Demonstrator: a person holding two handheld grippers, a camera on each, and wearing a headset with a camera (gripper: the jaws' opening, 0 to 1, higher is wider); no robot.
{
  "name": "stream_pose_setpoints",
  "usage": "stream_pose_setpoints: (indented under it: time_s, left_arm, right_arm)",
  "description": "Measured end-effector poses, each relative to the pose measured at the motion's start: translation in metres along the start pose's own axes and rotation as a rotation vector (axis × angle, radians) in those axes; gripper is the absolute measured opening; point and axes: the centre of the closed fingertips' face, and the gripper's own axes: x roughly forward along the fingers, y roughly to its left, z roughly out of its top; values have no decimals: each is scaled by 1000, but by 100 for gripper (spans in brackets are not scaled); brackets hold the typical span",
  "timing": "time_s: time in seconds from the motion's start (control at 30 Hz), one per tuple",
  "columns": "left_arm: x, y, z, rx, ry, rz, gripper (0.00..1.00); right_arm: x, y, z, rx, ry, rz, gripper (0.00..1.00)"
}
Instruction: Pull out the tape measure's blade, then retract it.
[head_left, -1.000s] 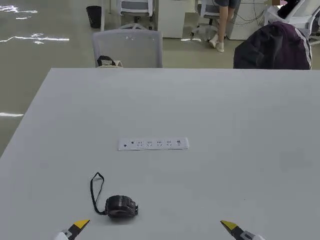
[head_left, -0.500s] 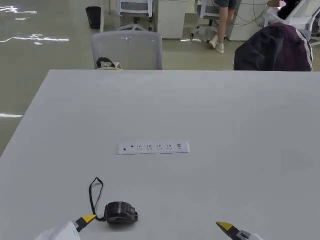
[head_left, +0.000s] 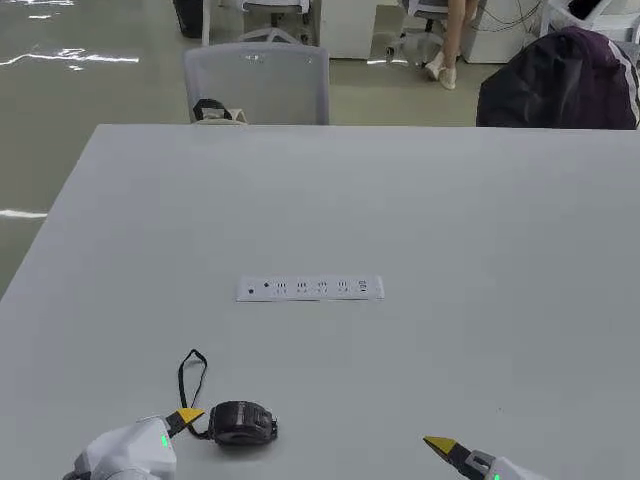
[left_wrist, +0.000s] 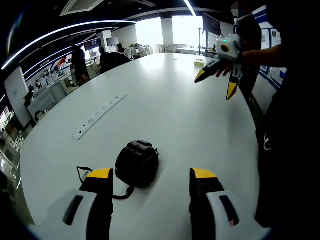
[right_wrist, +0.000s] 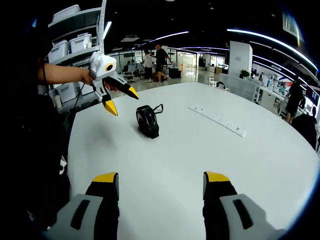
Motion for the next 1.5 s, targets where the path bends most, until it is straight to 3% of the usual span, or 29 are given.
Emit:
stream_pose_setpoints:
  time_s: [0.63, 0.77, 1.23, 1.5]
  left_arm:
    - [28, 19, 2, 92, 35, -68, 57]
    - [35, 24, -3, 115, 49, -84, 57]
    - [50, 26, 0, 187, 77, -143, 57]
    - [55, 29, -1, 207, 87, -160, 56]
  right_arm:
    - [27, -6, 1, -53, 20, 76, 58]
    - [34, -6, 2, -68, 24, 95, 56]
    - [56, -3, 1, -122, 38, 152, 52]
    - [71, -1, 9, -147, 30, 175, 49]
